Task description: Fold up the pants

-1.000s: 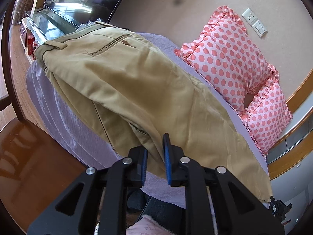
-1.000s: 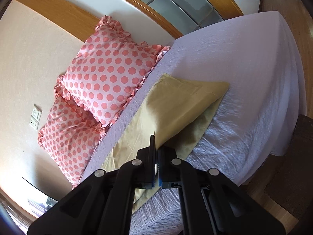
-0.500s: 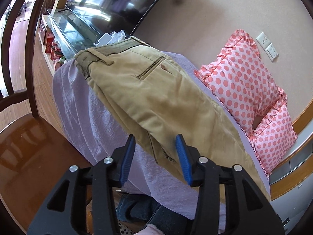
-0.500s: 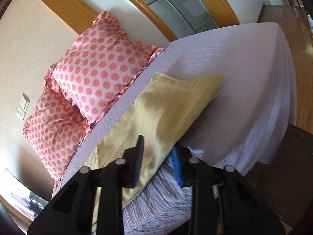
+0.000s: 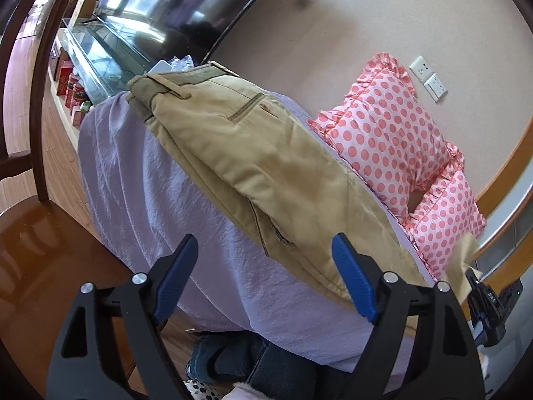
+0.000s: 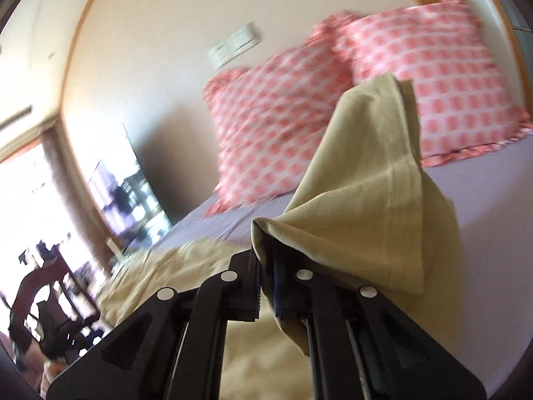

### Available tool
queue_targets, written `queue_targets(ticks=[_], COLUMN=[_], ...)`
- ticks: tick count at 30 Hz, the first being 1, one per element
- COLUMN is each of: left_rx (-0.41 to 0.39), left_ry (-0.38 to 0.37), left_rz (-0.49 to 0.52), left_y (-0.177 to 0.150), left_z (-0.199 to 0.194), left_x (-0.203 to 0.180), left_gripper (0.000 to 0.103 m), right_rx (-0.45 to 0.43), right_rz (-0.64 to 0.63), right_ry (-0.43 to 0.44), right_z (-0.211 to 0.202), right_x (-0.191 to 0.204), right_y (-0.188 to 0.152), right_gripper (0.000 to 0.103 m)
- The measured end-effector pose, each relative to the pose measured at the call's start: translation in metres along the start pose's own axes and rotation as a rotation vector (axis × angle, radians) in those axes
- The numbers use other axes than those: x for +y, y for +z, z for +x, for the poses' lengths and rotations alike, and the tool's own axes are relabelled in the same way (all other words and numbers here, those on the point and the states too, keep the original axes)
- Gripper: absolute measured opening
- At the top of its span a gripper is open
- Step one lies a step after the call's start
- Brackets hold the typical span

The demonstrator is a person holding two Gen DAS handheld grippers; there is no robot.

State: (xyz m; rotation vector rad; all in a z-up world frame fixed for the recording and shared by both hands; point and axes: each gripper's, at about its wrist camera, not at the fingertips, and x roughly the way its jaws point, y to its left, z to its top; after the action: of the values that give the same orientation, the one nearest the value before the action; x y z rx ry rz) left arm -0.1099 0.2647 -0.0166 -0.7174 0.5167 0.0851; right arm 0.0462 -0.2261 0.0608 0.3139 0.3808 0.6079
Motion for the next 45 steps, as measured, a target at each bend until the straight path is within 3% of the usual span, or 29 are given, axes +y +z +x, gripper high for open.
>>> queue_targets(ticks=[2,4,5,6,8,12,17,27,31,37,38,39,41,43,45], left_rx=[0.027,0.053,0.067,0.078,0.103,0.135,0.134,-0.012,-0.036,-0.048,-0.064,-0.074,-0.102,-0.141,-0.153], left_ry=[-0.048,-0.075,-0.082,-0.090,-0.116,-0.139,-0.132,-0.034,0.054,0.207,0.216,0.244,0.276,0.305,0.272], left_rz=[0.036,0.078,0.103,0.124,0.142,0.114,0.079,-0.015,-0.139,-0.283,-0.277,-0.251,-0.157,0.017,0.171], left_y=[-0.007,-0.015,-0.019,-0.022,-0.026,-0.028,-0.022,0.039,0.072,0.095,0.098,0.102,0.109,0.115,0.115], left_z=[0.004,0.009,0.012,0.016,0.024,0.044,0.059,0.044,0.045,0.051,0.048,0.046,0.039,0.036,0.039], left_x=[-0.007,-0.013,-0.017,-0.021,-0.026,-0.028,-0.026,-0.016,0.001,0.024,0.022,0.017,-0.010,-0.058,-0.114], left_gripper=[0.085,0.087,0.089,0.090,0.091,0.092,0.092,0.090,0.088,0.051,0.024,0.015,0.011,0.010,0.010], right_rx=[0.195,0.312,0.336,0.335,0.299,0.236,0.255,0.276,0.267,0.244,0.237,0.229,0.211,0.189,0.161], right_rz=[-0.145,-0.267,-0.300,-0.306,-0.281,-0.221,-0.144,-0.118,-0.089,-0.060,-0.055,-0.050,-0.038,-0.026,-0.014], right_ry=[0.071,0.068,0.069,0.079,0.092,0.063,0.047,0.073,0.076,0.084,0.086,0.086,0.086,0.080,0.064], right_z=[0.039,0.059,0.060,0.056,0.043,0.028,0.035,0.040,0.039,0.031,0.028,0.026,0.020,0.013,0.006], right_x=[0.043,0.070,0.077,0.079,0.075,0.061,0.044,0.042,0.034,0.023,0.021,0.018,0.012,0.006,-0.001], right_y=[-0.028,-0.056,-0.067,-0.072,-0.070,-0.050,-0.049,-0.056,-0.056,-0.055,-0.055,-0.054,-0.054,-0.052,-0.048], right_gripper=[0.008,0.019,0.033,0.055,0.076,0.082,0.082,0.084,0.085,0.087,0.087,0.087,0.087,0.087,0.087])
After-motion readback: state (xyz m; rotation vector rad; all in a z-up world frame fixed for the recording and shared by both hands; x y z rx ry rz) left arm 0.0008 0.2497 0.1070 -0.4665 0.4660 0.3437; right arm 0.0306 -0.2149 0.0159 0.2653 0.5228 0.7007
